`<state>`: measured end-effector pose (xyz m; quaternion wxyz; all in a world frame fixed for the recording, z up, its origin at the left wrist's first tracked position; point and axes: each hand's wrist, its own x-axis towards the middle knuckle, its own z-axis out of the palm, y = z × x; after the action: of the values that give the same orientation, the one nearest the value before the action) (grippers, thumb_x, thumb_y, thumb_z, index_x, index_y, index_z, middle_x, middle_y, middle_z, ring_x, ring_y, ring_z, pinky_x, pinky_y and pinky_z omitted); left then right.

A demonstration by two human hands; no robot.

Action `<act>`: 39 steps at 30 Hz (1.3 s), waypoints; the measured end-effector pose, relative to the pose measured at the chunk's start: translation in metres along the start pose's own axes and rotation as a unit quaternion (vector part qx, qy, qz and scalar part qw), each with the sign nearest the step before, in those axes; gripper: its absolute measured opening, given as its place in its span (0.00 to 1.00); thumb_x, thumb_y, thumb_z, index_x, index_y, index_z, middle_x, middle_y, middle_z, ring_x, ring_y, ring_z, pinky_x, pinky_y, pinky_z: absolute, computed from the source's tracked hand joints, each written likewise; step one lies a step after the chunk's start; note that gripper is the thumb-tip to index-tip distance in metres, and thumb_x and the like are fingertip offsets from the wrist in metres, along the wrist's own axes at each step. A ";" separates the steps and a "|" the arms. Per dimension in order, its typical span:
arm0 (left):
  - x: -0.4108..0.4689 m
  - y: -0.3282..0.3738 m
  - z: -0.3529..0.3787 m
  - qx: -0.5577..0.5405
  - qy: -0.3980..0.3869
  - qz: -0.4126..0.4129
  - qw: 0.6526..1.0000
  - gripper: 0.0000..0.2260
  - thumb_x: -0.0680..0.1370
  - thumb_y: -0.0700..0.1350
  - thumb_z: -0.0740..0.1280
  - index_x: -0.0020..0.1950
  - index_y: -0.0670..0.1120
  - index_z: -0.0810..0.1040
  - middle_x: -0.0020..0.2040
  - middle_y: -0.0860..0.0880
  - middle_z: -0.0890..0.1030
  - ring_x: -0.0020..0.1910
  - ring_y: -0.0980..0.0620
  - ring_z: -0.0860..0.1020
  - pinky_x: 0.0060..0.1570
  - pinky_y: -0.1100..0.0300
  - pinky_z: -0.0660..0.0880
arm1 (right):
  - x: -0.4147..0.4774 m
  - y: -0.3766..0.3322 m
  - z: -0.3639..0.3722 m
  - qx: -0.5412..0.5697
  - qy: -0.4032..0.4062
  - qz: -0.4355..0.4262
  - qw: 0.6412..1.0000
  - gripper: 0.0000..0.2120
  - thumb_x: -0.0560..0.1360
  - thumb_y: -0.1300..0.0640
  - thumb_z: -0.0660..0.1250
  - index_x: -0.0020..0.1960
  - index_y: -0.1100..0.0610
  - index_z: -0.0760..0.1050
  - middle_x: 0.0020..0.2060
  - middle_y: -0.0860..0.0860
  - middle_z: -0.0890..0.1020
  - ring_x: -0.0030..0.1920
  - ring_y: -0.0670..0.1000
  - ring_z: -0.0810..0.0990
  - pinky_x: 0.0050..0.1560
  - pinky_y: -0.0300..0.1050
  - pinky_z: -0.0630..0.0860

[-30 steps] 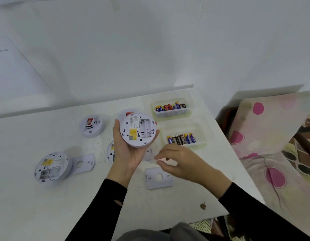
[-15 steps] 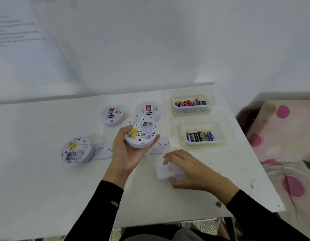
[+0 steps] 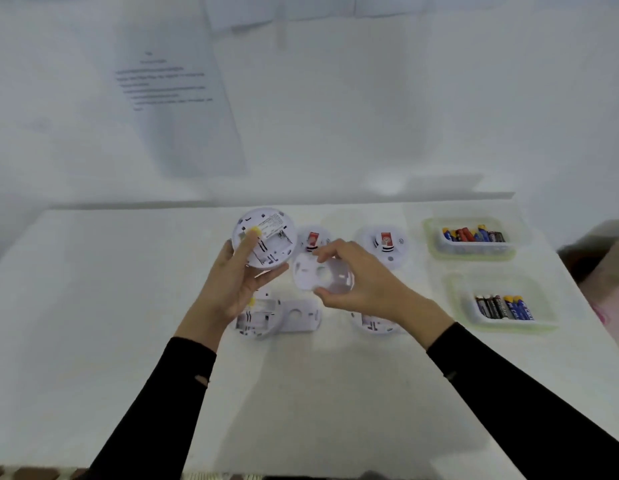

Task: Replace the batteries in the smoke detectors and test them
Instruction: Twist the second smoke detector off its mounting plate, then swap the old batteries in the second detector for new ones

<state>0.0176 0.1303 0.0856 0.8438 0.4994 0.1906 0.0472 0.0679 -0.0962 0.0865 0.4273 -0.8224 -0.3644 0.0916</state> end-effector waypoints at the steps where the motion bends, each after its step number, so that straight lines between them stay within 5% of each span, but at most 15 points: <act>1: 0.008 0.009 -0.014 0.011 0.005 -0.001 1.000 0.21 0.83 0.52 0.60 0.72 0.42 0.70 0.66 0.41 0.79 0.62 0.41 0.80 0.50 0.47 0.82 | 0.015 -0.003 0.009 0.001 -0.007 0.001 1.000 0.20 0.70 0.52 0.75 0.58 0.50 0.71 0.55 0.44 0.76 0.56 0.45 0.73 0.56 0.39 0.71; 8: 0.059 0.047 -0.095 0.206 0.041 -0.007 0.978 0.22 0.83 0.59 0.57 0.68 0.47 0.74 0.62 0.46 0.81 0.59 0.46 0.81 0.47 0.55 0.82 | 0.103 -0.005 0.076 0.008 -0.057 0.049 0.997 0.20 0.71 0.53 0.73 0.58 0.53 0.68 0.57 0.48 0.76 0.57 0.49 0.74 0.57 0.47 0.74; 14: 0.092 0.043 -0.126 0.307 0.064 -0.026 0.949 0.17 0.83 0.54 0.61 0.57 0.41 0.80 0.51 0.43 0.84 0.46 0.50 0.83 0.39 0.65 0.80 | 0.152 0.010 0.112 -0.055 -0.080 0.107 0.990 0.22 0.69 0.56 0.73 0.57 0.54 0.65 0.57 0.51 0.76 0.57 0.53 0.75 0.59 0.49 0.73; 20: 0.114 0.036 -0.145 0.460 0.052 0.010 0.887 0.13 0.83 0.55 0.60 0.51 0.49 0.80 0.49 0.47 0.83 0.52 0.44 0.81 0.56 0.47 0.79 | 0.172 0.025 0.128 -0.104 -0.106 0.147 0.978 0.23 0.69 0.57 0.71 0.59 0.55 0.63 0.56 0.54 0.77 0.57 0.57 0.72 0.59 0.49 0.70; 24: 0.120 0.029 -0.143 0.493 0.034 0.025 0.869 0.15 0.84 0.54 0.60 0.58 0.47 0.81 0.51 0.49 0.82 0.52 0.48 0.78 0.49 0.56 0.73 | 0.169 0.029 0.127 -0.105 -0.107 0.146 0.978 0.23 0.71 0.57 0.71 0.60 0.56 0.64 0.58 0.53 0.77 0.58 0.56 0.71 0.56 0.43 0.67; 27: 0.125 0.024 -0.142 0.494 0.044 0.029 0.868 0.14 0.83 0.55 0.60 0.53 0.48 0.80 0.47 0.50 0.81 0.48 0.50 0.77 0.43 0.63 0.71 | 0.165 0.025 0.119 -0.094 -0.102 0.127 0.982 0.19 0.71 0.58 0.70 0.54 0.54 0.62 0.63 0.54 0.75 0.52 0.52 0.73 0.48 0.42 0.67; 31: 0.128 0.021 -0.143 0.544 0.061 0.042 0.836 0.17 0.84 0.55 0.59 0.48 0.45 0.80 0.40 0.51 0.79 0.42 0.51 0.75 0.37 0.70 0.66 | 0.147 0.027 0.088 -0.074 -0.010 0.110 0.991 0.15 0.72 0.57 0.70 0.51 0.54 0.65 0.64 0.52 0.74 0.64 0.52 0.72 0.61 0.43 0.67; 35: 0.130 0.022 -0.143 0.561 0.064 0.055 0.823 0.17 0.84 0.53 0.60 0.49 0.45 0.83 0.39 0.52 0.80 0.39 0.52 0.75 0.36 0.69 0.66 | 0.122 0.048 0.056 -0.100 0.021 0.149 0.984 0.34 0.65 0.47 0.78 0.64 0.53 0.65 0.65 0.50 0.69 0.67 0.50 0.64 0.68 0.50 0.65; 39: 0.130 0.021 -0.142 0.542 0.095 0.083 0.831 0.15 0.83 0.52 0.63 0.57 0.44 0.83 0.51 0.46 0.83 0.51 0.46 0.79 0.48 0.62 0.68 | 0.108 0.063 0.044 -0.119 -0.023 0.222 0.968 0.49 0.60 0.43 0.80 0.72 0.45 0.55 0.69 0.47 0.63 0.69 0.50 0.60 0.66 0.51 0.65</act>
<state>0.0876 0.2931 0.0071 0.4086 0.8836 0.2223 0.0537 0.1574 -0.0183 0.0282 0.2873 -0.9251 -0.1906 0.1590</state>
